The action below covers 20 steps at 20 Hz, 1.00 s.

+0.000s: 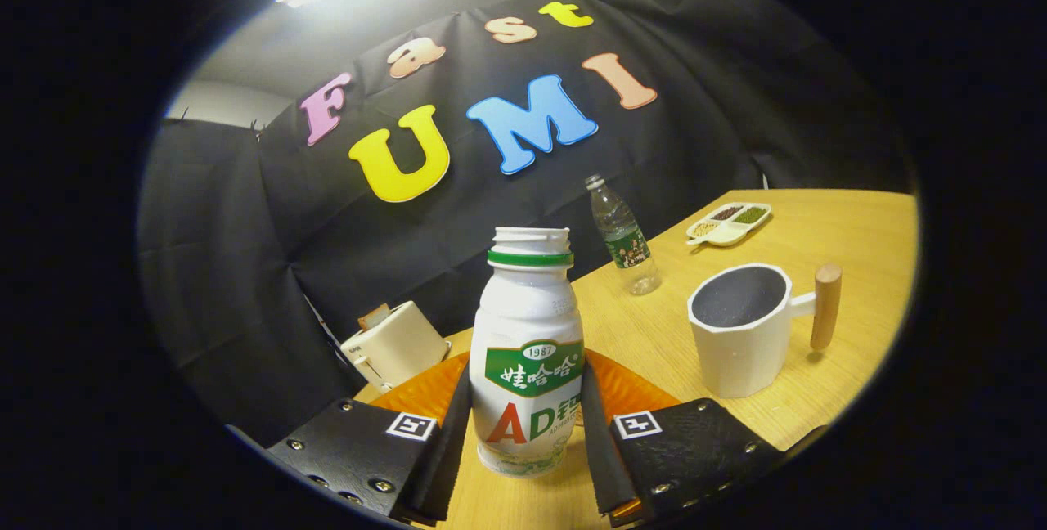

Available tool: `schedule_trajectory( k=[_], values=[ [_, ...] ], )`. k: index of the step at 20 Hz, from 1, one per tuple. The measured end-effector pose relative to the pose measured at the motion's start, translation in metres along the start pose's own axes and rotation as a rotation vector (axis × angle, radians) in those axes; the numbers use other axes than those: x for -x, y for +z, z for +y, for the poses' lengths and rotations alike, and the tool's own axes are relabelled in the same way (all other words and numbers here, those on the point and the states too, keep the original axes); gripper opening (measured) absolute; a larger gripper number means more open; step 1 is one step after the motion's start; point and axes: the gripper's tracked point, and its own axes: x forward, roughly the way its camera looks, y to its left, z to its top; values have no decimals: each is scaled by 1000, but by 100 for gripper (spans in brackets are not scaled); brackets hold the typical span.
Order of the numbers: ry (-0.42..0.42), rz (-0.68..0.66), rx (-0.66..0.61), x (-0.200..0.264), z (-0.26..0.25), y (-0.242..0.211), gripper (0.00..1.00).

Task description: Take the bottle from table, then pour the juice into the cup, finally place the bottle on the coaster

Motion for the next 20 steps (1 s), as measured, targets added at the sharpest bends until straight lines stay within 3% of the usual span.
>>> schedule_trajectory(
  k=[20],
  values=[
    [97, -20, -544, -3, -15, 6, 64]
  ],
)
